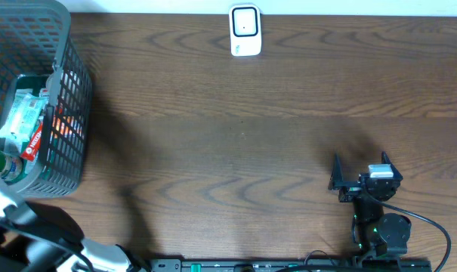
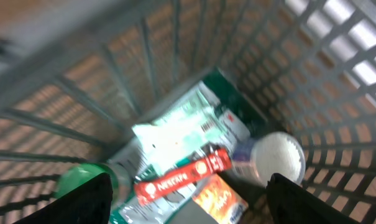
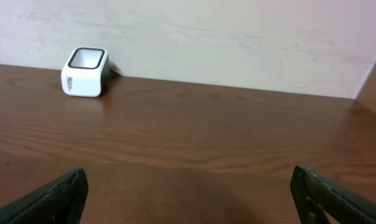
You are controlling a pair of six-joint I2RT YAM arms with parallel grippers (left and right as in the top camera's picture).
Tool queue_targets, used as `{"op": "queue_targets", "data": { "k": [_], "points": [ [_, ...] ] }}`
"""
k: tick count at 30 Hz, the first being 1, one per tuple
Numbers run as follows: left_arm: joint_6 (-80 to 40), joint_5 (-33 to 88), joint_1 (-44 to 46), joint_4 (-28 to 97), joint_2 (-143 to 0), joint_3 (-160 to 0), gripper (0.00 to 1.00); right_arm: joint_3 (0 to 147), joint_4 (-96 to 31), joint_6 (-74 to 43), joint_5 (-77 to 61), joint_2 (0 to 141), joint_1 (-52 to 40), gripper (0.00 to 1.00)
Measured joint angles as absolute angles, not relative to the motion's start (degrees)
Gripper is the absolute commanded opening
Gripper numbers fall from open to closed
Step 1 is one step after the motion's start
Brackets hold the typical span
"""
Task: Scan the item barcode
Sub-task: 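Lower the left gripper into the basket onto the mint-green wipes pack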
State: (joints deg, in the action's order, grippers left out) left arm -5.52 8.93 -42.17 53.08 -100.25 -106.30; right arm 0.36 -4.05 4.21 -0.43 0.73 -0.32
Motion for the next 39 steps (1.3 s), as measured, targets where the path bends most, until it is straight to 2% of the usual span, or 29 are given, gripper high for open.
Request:
{"op": "queue_targets", "data": {
  "k": [8, 21, 31, 33, 39],
  "points": [
    [-3.9, 12.3, -41.5, 50.7, -108.4, -106.3, 0.79, 0.4, -4.1, 4.2, -0.4, 0.7, -0.3, 0.99],
    [9.0, 11.4, -41.5, 49.7, -124.3, -106.3, 0.8, 0.4, -4.1, 4.2, -0.4, 0.7, -0.3, 0.99],
    [13.5, 8.8, -41.4, 50.0, -127.2, -106.3, 0.8, 0.4, -4.1, 4.2, -0.4, 0.7, -0.3, 0.99],
    [13.6, 8.8, -41.4, 50.3, -127.2, -106.3, 0.76, 0.4, -4.1, 4.2, -0.4, 0.7, -0.3, 0.99],
    [12.9, 11.4, -41.5, 50.9, -127.2, -106.2, 0.49, 0.4, -4.1, 4.2, -0.4, 0.7, -0.3, 0.99]
  ]
}}
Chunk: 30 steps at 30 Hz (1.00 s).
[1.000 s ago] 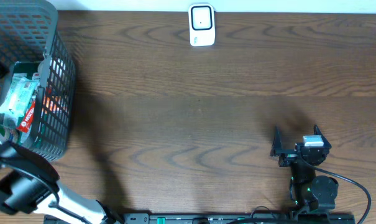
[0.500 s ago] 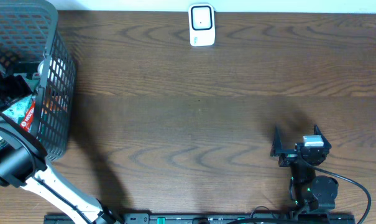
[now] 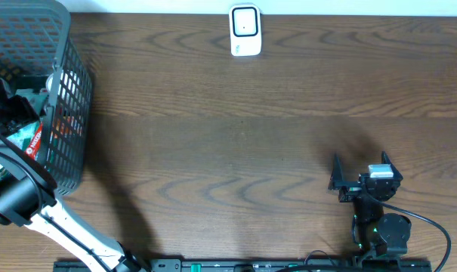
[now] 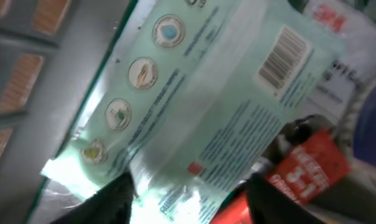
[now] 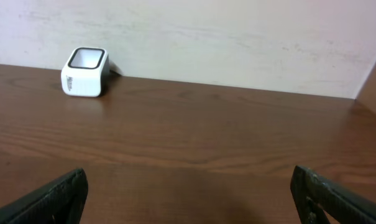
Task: Scan the item barcode
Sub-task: 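Lower the left gripper into the basket onto the mint-green wipes pack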
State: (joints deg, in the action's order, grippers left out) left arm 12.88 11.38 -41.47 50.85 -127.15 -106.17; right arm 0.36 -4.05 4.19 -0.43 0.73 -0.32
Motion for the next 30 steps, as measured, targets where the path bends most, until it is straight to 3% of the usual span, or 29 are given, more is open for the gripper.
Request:
{"op": "queue_targets", "data": {
  "k": [3, 7, 13, 30],
  "points": [
    [12.5, 13.9, -41.5, 50.8, -127.1, -106.2, 0.47, 0.4, -4.1, 4.2, -0.4, 0.7, -0.3, 0.99],
    [12.2, 16.4, -41.5, 50.7, -126.7, -106.1, 0.64, 0.4, -4.1, 4.2, -0.4, 0.7, -0.3, 0.99],
    [11.9, 17.7, -41.4, 47.6, -123.3, -105.4, 0.72, 0.4, -4.1, 4.2, -0.4, 0.7, -0.3, 0.99],
    [11.9, 11.6, -41.4, 44.7, -118.1, -105.4, 0.73, 0.4, -4.1, 4.2, -0.4, 0.7, -0.3, 0.99]
  ]
}}
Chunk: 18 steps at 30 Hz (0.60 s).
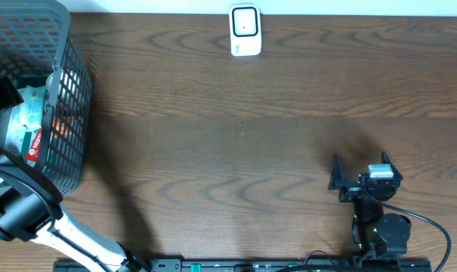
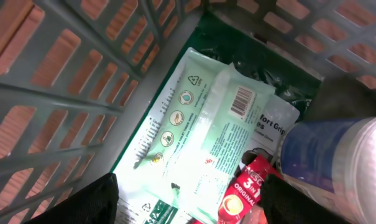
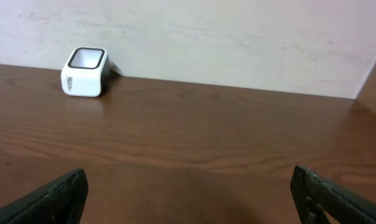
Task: Scan the item barcode
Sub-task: 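Lower the left gripper into the basket onto the mint-green wipes pack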
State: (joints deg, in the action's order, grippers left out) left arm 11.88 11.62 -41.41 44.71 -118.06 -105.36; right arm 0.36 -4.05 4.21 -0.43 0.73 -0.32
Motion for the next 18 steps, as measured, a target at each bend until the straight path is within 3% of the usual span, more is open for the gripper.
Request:
{"op": "queue_targets", "data": {
  "k": [18],
  "points": [
    [12.1, 7.3, -41.4, 44.6, -127.2, -105.4, 0.72, 0.4, -4.1, 4.2, -0.4, 0.7, -0.3, 0.99]
  ]
}}
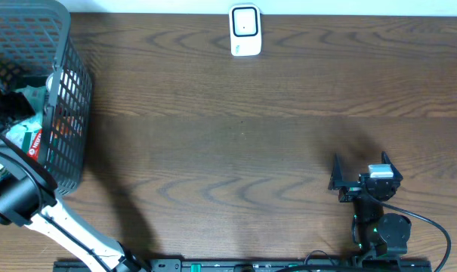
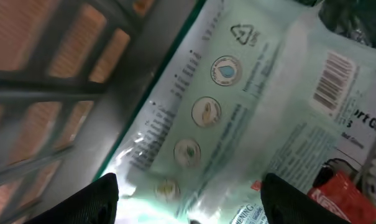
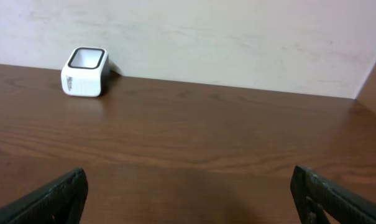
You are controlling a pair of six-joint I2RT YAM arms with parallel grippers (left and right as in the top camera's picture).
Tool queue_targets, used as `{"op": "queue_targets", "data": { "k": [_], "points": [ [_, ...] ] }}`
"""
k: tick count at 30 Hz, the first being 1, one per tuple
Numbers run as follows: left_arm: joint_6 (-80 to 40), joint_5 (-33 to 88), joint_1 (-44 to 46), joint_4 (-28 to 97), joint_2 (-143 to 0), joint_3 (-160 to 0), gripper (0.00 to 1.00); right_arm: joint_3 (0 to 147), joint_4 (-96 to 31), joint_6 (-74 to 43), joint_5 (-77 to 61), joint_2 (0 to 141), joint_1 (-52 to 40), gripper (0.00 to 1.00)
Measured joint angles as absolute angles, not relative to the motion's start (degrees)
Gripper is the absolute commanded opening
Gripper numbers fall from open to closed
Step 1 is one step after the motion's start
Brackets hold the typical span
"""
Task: Scan the item barcode
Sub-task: 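Lower the left gripper into the basket onto the mint-green wipes pack, then close the left gripper on the wipes pack and lift it out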
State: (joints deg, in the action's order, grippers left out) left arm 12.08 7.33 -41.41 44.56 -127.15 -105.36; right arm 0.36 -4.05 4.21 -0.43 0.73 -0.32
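A pale green wipes pack [image 2: 237,124] with a barcode [image 2: 334,87] lies in the grey basket [image 1: 62,98] at the table's left end. My left gripper [image 2: 188,202] is down inside the basket, open, its fingers [image 2: 100,199] spread wide just over the pack's lower part, nothing between them. From overhead the left gripper [image 1: 3,98] covers part of the basket's contents. The white scanner [image 1: 244,30] stands at the far edge, also in the right wrist view as scanner [image 3: 84,71]. My right gripper [image 1: 362,175] rests open at the front right.
A red Nescafe packet [image 2: 343,193] lies beside the pack, seen from overhead as packet [image 1: 33,140]. A green-capped bottle is in the basket's near end. The basket walls [image 2: 63,68] stand close on the gripper's left. Bare brown table [image 1: 236,151] lies between basket and scanner.
My left gripper has dropped from higher in the basket to just over the wipes pack, which now fills its view. Its jaws stay wide open. The right arm has not moved.
My left gripper first looked down into the basket from above, open. Then it was close on the wipes pack with fingers nearer together. Then it stood higher, wide open, the pack still lying there. Now it is low over the pack again.
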Motion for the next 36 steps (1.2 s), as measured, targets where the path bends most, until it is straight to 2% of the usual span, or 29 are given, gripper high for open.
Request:
{"op": "queue_targets", "data": {
  "k": [3, 5, 6, 8, 9, 11, 15, 28, 32, 34, 36],
  "points": [
    [11.9, 7.3, -41.4, 44.6, -127.2, -105.4, 0.45, 0.4, -4.1, 4.2, -0.4, 0.7, -0.3, 0.99],
    [12.2, 7.1, -41.4, 44.7, -127.2, -105.4, 0.35, 0.4, -4.1, 4.2, -0.4, 0.7, -0.3, 0.99],
    [12.3, 7.2, -41.4, 44.8, -127.2, -105.4, 0.33, 0.4, -4.1, 4.2, -0.4, 0.7, -0.3, 0.99],
    [12.1, 7.1, -41.4, 44.8, -127.2, -105.4, 0.35, 0.4, -4.1, 4.2, -0.4, 0.7, -0.3, 0.99],
    [11.9, 7.1, -41.4, 44.8, -127.2, -105.4, 0.47, 0.4, -4.1, 4.2, -0.4, 0.7, -0.3, 0.99],
    [11.7, 7.1, -41.4, 44.8, -127.2, -105.4, 0.58, 0.4, -4.1, 4.2, -0.4, 0.7, -0.3, 0.99],
    [10.6, 7.1, -41.4, 44.9, -127.2, -105.4, 0.68, 0.4, -4.1, 4.2, -0.4, 0.7, -0.3, 0.99],
    [10.5, 7.2, -41.4, 43.6, -127.1, -104.0, 0.69, 0.4, -4.1, 4.2, -0.4, 0.7, -0.3, 0.99],
    [10.4, 7.4, -41.4, 42.9, -126.7, -102.9, 0.5, 0.4, -4.1, 4.2, -0.4, 0.7, -0.3, 0.99],
    [10.1, 7.6, -41.4, 42.8, -126.4, -102.5, 0.32, 0.4, -4.1, 4.2, -0.4, 0.7, -0.3, 0.99],
    [10.3, 7.6, -41.4, 42.7, -126.3, -102.5, 0.22, 0.4, -4.1, 4.2, -0.4, 0.7, -0.3, 0.99]
  ]
}}
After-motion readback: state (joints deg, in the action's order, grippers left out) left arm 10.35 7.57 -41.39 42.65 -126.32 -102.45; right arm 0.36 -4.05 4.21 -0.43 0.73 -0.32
